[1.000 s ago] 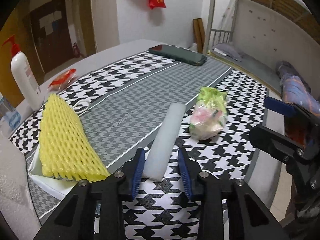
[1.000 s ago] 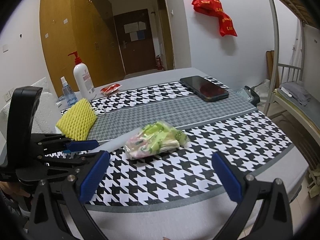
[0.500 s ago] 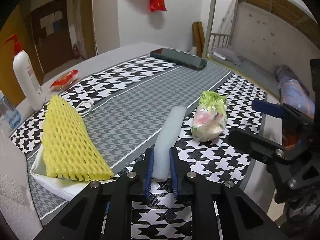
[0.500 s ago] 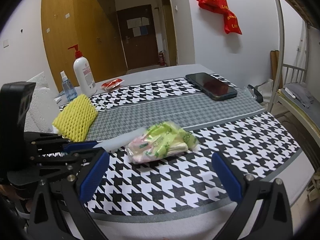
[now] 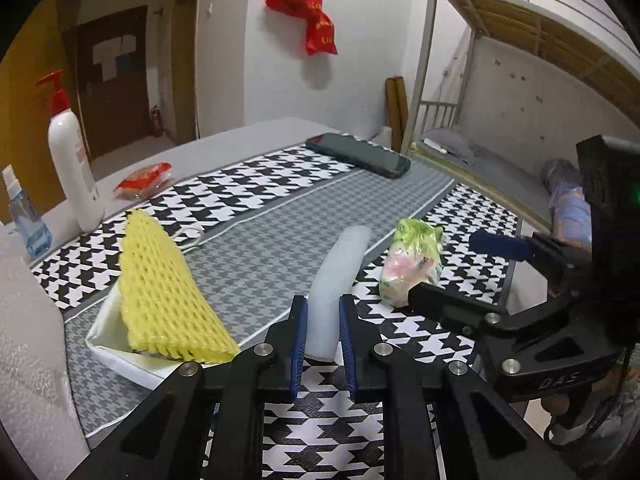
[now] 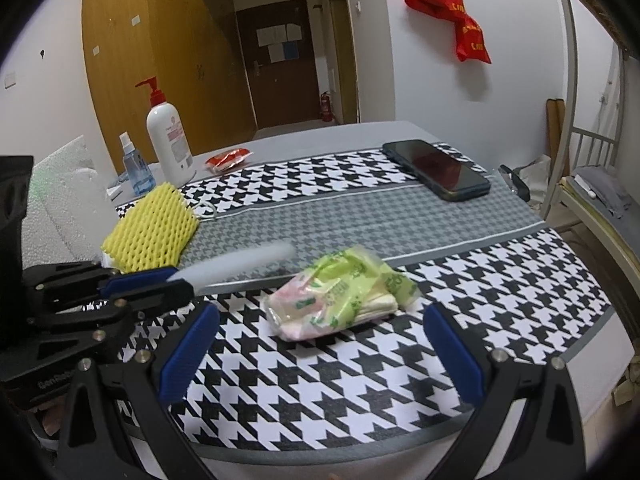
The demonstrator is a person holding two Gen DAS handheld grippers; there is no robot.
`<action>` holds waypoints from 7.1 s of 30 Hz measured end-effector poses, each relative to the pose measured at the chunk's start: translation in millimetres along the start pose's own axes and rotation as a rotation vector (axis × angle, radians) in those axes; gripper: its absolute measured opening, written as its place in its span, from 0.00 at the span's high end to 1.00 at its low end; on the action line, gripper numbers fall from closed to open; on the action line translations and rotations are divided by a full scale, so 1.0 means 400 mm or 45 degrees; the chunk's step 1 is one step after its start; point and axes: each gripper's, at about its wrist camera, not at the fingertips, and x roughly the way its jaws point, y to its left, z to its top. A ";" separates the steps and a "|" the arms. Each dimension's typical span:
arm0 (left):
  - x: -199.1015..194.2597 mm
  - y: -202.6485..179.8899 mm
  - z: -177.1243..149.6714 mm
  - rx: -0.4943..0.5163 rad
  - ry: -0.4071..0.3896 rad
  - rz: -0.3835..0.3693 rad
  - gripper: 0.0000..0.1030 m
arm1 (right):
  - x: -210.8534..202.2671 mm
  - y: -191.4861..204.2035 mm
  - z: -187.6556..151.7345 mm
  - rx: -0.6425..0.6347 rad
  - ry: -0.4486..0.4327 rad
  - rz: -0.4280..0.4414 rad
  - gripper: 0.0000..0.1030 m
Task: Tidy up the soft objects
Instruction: 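Close the right gripper on the clear plastic snack bag, then carry the foam tube in the left tool while the right tool carries the bag to the box, then lower the snack bag into the foam box and open the right gripper, then lower the foam tube into the box and open the left gripper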
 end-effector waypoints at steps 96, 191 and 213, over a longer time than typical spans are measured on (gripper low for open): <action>-0.662 0.113 -0.049 -0.119 -0.556 0.415 0.83 | -0.433 0.368 0.080 -0.215 -0.440 0.262 0.47; -0.771 0.411 -0.212 -0.453 -0.532 0.757 0.83 | -0.143 0.722 0.189 -0.434 -0.248 0.517 0.18; -0.714 0.376 -0.122 -0.354 -0.516 0.675 0.83 | -0.187 0.578 0.178 -0.345 -0.298 0.422 0.04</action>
